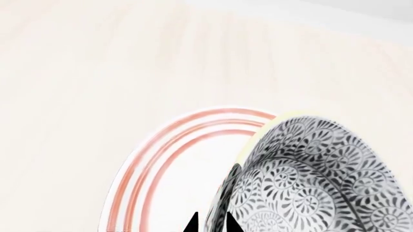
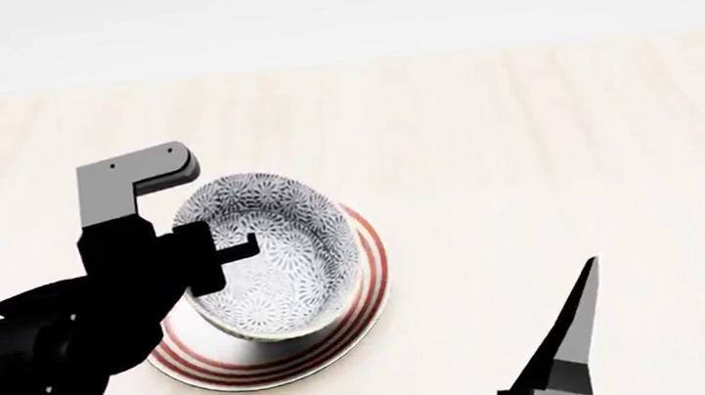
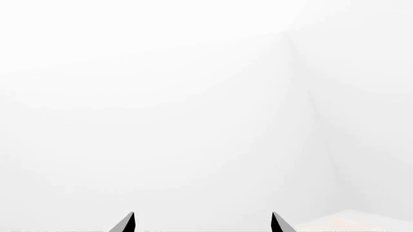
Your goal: Put the bowl on the plate.
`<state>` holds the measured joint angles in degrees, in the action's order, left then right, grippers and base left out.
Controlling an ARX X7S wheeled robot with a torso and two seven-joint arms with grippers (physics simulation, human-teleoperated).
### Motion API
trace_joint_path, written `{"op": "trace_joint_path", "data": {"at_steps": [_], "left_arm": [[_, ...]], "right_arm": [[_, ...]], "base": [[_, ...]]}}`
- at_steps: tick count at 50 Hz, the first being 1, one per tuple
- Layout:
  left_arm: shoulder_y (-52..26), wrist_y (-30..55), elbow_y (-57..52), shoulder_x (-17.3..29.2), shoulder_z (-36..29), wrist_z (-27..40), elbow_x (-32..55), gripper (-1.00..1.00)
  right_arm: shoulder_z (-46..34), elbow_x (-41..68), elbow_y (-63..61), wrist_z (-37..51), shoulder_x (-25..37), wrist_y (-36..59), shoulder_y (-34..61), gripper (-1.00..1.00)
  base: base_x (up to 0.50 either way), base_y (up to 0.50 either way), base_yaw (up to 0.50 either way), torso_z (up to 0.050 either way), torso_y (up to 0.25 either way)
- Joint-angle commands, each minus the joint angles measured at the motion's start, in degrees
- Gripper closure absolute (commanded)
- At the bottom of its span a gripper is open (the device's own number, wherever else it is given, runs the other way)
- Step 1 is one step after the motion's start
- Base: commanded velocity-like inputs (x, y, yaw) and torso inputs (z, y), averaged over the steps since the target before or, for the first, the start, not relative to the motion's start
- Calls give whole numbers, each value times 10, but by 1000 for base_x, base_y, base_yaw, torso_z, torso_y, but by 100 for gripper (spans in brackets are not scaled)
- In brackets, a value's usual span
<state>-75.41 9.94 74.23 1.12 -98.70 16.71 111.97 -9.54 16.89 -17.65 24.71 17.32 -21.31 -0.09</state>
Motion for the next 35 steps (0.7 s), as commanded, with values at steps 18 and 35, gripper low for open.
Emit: {"op": "trace_joint_path", "data": {"at_steps": [18, 35], "left_arm": [[4, -26, 2, -11, 22, -25, -15, -100], [2, -197, 4, -11, -1, 15, -207, -100]], "right_arm": [[7, -11, 8, -10, -7, -7, -1, -100], [-1, -13, 11, -9, -7, -7, -3, -100]], "base": [[0, 0, 0, 0, 0], [0, 0, 0, 0, 0]]}}
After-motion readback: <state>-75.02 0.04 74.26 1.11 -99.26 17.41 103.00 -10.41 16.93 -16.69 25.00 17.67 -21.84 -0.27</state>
